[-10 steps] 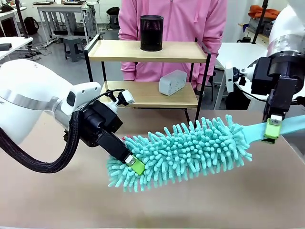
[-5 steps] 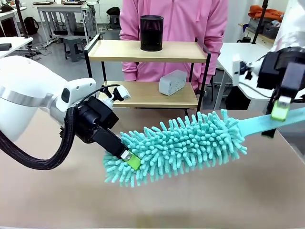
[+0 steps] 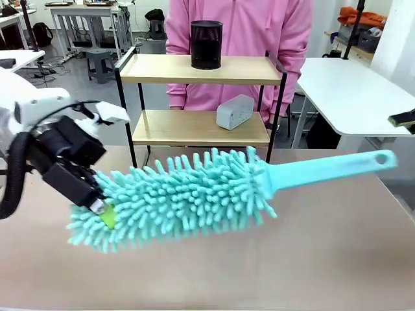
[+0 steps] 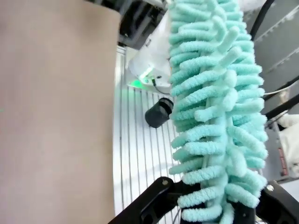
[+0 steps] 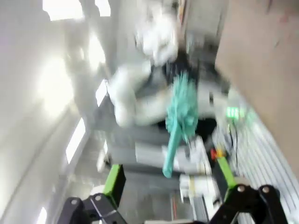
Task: Clean the shelf.
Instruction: Hand the Duster back to the human.
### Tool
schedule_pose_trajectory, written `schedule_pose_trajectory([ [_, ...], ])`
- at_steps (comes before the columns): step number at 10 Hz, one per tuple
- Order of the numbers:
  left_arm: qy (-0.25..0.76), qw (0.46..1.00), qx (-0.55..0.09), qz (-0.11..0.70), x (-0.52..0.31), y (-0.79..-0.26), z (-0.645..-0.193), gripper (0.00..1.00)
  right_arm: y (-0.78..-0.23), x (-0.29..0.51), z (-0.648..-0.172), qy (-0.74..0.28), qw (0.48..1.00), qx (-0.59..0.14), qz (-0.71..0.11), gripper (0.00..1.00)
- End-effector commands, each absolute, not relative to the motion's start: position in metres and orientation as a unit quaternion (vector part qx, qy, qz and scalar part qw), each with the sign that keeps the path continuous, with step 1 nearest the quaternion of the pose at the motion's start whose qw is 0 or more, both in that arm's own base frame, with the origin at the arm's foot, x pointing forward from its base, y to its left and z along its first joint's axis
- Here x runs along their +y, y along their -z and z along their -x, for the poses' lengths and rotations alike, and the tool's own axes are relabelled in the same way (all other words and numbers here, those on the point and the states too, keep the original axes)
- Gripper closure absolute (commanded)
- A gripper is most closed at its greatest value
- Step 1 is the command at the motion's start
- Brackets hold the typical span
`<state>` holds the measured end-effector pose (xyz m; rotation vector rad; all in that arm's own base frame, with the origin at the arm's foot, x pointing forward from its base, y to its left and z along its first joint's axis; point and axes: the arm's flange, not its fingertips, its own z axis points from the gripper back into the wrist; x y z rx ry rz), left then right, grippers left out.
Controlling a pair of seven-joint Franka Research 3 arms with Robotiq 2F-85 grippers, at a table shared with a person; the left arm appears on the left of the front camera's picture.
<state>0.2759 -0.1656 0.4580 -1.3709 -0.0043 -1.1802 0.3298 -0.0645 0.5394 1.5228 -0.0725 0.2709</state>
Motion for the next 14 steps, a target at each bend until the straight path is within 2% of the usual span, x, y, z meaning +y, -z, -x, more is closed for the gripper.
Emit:
schedule_pose_trajectory([
  [1,0.494,0.609,-0.084,0.615,-0.126,-0.468,-0.264,1.0,-0.525,-0.065,-0.308,0.112,0.654,-0.298,-0.687,0.0],
  [3,0.426,0.613,-0.228,0.626,-0.056,-0.495,-0.254,1.0,-0.498,-0.084,-0.301,0.232,0.664,-0.349,-0.619,0.0],
  [4,0.38,0.609,-0.31,0.623,-0.019,-0.51,-0.244,1.0,-0.511,-0.098,-0.316,-0.001,0.703,-0.146,-0.696,0.0],
  [6,0.265,0.603,-0.44,0.61,0.047,-0.521,-0.231,1.0,-0.511,-0.098,-0.316,-0.001,0.703,-0.146,-0.696,0.0],
  [8,0.107,0.616,-0.44,0.645,0.077,-0.506,-0.236,1.0,-0.511,-0.098,-0.316,-0.001,0.703,-0.146,-0.696,0.0],
  [11,-0.044,0.699,-0.35,0.622,0.095,-0.464,-0.275,1.0,-0.511,-0.098,-0.316,-0.001,0.703,-0.146,-0.696,0.0],
  [12,-0.064,0.712,-0.302,0.631,0.098,-0.449,-0.289,1.0,-0.511,-0.098,-0.316,-0.001,0.703,-0.146,-0.696,0.0],
  [14,-0.12,0.755,-0.26,0.59,0.101,-0.425,-0.307,1.0,-0.511,-0.098,-0.316,-0.001,0.703,-0.146,-0.696,0.0],
])
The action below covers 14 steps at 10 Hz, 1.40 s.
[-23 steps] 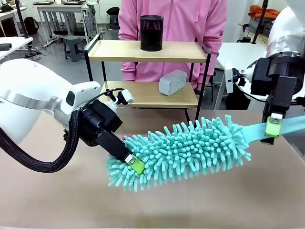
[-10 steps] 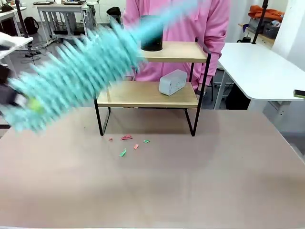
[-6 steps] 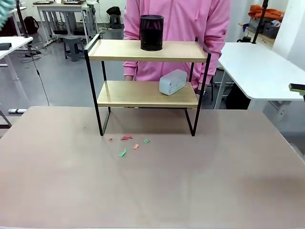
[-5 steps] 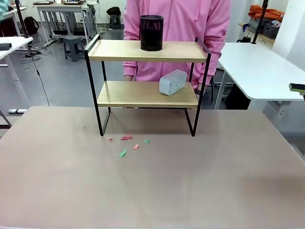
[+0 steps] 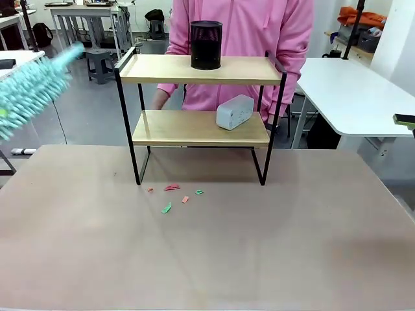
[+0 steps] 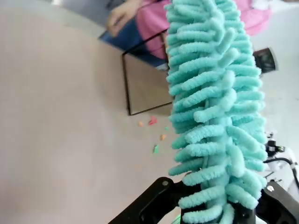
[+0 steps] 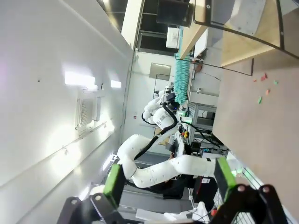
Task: Clean the shelf.
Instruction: Hand the Duster back to the human.
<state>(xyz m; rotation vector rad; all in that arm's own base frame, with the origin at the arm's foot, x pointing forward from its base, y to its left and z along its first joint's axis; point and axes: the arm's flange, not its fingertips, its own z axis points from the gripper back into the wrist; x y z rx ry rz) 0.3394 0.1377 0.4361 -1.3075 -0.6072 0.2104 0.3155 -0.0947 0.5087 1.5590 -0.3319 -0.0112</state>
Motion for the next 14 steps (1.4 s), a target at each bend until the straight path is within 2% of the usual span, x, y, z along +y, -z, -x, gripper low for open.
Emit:
schedule_pose_trajectory([
  [1,-0.143,0.775,-0.239,0.568,0.099,-0.417,-0.314,1.0,-0.511,-0.098,-0.316,-0.001,0.703,-0.146,-0.696,0.0],
  [2,-0.156,0.786,-0.22,0.557,0.095,-0.411,-0.318,1.0,-0.511,-0.098,-0.316,-0.001,0.703,-0.146,-0.696,0.0],
  [3,-0.122,0.762,-0.259,0.581,0.133,-0.425,-0.348,1.0,-0.511,-0.098,-0.316,-0.001,0.703,-0.146,-0.696,0.0],
  [14,-0.122,0.762,-0.259,0.581,0.133,-0.425,-0.348,1.0,-0.511,-0.098,-0.316,-0.001,0.703,-0.146,-0.696,0.0],
])
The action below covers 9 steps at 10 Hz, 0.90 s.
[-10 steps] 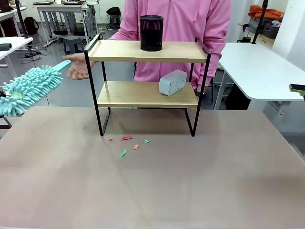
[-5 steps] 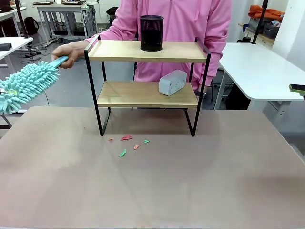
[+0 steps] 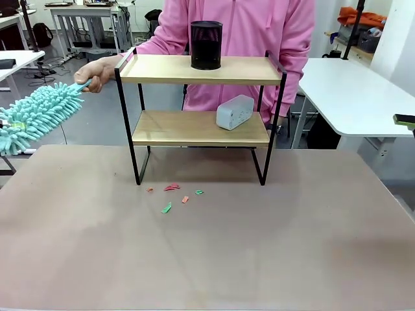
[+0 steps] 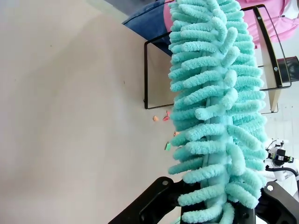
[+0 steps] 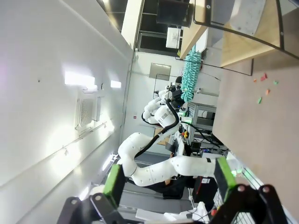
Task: Clean the shelf.
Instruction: Hand the Duster back to the human.
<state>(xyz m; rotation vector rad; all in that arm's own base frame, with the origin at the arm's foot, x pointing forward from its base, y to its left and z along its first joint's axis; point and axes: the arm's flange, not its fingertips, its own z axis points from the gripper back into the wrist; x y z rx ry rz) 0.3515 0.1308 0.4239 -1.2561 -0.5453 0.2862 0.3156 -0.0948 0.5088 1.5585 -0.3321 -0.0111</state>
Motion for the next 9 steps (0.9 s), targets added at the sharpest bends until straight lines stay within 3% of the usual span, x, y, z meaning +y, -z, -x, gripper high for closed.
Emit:
schedule_pose_trajectory([
  [1,-0.122,0.762,-0.259,0.581,0.1326,-0.4247,-0.3483,1.0,-0.5111,-0.0982,-0.3157,-0.001,0.703,-0.146,-0.696,0.0],
  [2,-0.132,0.765,-0.251,0.578,0.1308,-0.4239,-0.3515,0.26,-0.5111,-0.0982,-0.3157,-0.001,0.703,-0.146,-0.696,0.0],
  [3,-0.13,0.765,-0.258,0.575,0.1264,-0.4252,-0.3526,0.26,-0.5111,-0.0982,-0.3157,-0.001,0.703,-0.146,-0.696,0.0],
  [4,-0.13,0.765,-0.263,0.574,0.1242,-0.4274,-0.352,0.0,-0.5111,-0.0982,-0.3157,-0.001,0.703,-0.146,-0.696,0.0],
  [5,-0.126,0.764,-0.265,0.575,0.1241,-0.4285,-0.3522,0.24,-0.5111,-0.0982,-0.3157,-0.001,0.703,-0.146,-0.696,0.0],
  [6,-0.129,0.764,-0.266,0.573,0.1244,-0.4281,-0.3523,0.0,-0.5111,-0.0982,-0.3157,-0.001,0.703,-0.146,-0.696,0.0],
  [9,-0.122,0.766,-0.265,0.573,0.1234,-0.4306,-0.3482,0.0,-0.5111,-0.0982,-0.3157,-0.001,0.703,-0.146,-0.696,0.0],
])
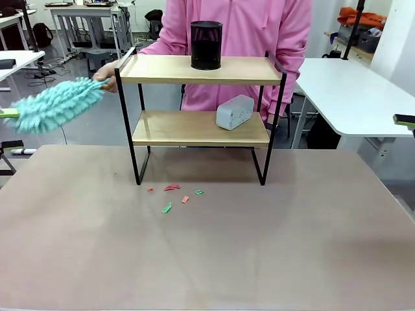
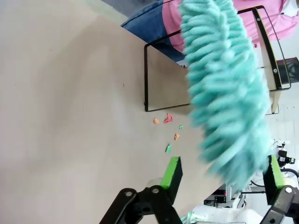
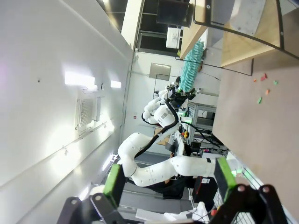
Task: Clean the shelf.
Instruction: Hand the Duster back to the human.
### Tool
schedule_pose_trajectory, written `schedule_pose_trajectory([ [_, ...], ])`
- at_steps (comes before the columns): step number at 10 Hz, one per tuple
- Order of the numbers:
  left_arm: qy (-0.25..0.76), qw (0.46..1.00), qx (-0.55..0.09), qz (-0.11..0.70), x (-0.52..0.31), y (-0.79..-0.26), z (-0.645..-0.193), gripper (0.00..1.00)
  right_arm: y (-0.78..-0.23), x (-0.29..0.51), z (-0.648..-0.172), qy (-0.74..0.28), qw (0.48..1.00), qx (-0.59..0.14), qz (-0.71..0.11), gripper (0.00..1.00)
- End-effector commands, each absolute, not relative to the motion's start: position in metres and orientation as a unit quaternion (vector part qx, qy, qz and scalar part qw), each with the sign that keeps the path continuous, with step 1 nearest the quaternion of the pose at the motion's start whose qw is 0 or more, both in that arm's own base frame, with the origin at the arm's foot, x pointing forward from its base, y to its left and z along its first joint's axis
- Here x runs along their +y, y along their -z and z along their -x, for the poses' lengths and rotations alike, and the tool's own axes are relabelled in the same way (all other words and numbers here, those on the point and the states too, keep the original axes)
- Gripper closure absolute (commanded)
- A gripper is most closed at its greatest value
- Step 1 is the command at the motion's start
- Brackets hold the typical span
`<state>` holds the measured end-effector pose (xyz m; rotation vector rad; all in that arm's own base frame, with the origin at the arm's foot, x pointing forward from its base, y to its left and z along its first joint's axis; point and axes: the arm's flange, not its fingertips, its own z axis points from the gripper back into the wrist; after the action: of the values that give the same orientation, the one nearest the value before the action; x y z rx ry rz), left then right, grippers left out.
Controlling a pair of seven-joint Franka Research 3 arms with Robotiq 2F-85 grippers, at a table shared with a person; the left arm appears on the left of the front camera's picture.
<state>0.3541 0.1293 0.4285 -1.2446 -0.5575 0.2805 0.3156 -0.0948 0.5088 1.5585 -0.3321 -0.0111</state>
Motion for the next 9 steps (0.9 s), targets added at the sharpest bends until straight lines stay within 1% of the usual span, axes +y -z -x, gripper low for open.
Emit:
schedule_pose_trajectory([
  [1,-0.117,0.762,-0.265,0.579,0.122,-0.434,-0.345,0.0,-0.511,-0.098,-0.316,-0.001,0.703,-0.146,-0.696,0.0],
  [2,-0.12,0.76,-0.258,0.584,0.118,-0.438,-0.338,0.0,-0.511,-0.098,-0.316,-0.001,0.703,-0.146,-0.696,0.0],
  [3,-0.06,0.757,-0.202,0.619,0.106,-0.443,-0.317,0.0,-0.511,-0.098,-0.316,-0.001,0.703,-0.146,-0.696,0.0],
  [4,-0.003,0.773,-0.145,0.618,0.092,-0.44,-0.301,0.0,-0.511,-0.098,-0.316,-0.001,0.703,-0.146,-0.696,0.0],
  [5,0.067,0.758,-0.059,0.646,0.073,-0.434,-0.29,0.0,-0.511,-0.098,-0.316,-0.001,0.703,-0.146,-0.696,0.0],
  [6,0.086,0.773,-0.034,0.628,0.051,-0.425,-0.29,0.0,-0.511,-0.098,-0.316,-0.001,0.703,-0.146,-0.696,0.0],
  [7,0.114,0.759,0.017,0.641,0.03,-0.418,-0.291,0.0,-0.511,-0.098,-0.316,-0.001,0.703,-0.146,-0.696,0.0],
  [8,0.137,0.755,0.051,0.639,-0.001,-0.41,-0.293,0.0,-0.509,-0.095,-0.316,0.005,0.699,-0.149,-0.699,0.0],
  [9,0.163,0.728,0.08,0.661,-0.033,-0.406,-0.291,0.0,-0.497,-0.084,-0.294,0.001,0.7,-0.131,-0.702,0.0],
])
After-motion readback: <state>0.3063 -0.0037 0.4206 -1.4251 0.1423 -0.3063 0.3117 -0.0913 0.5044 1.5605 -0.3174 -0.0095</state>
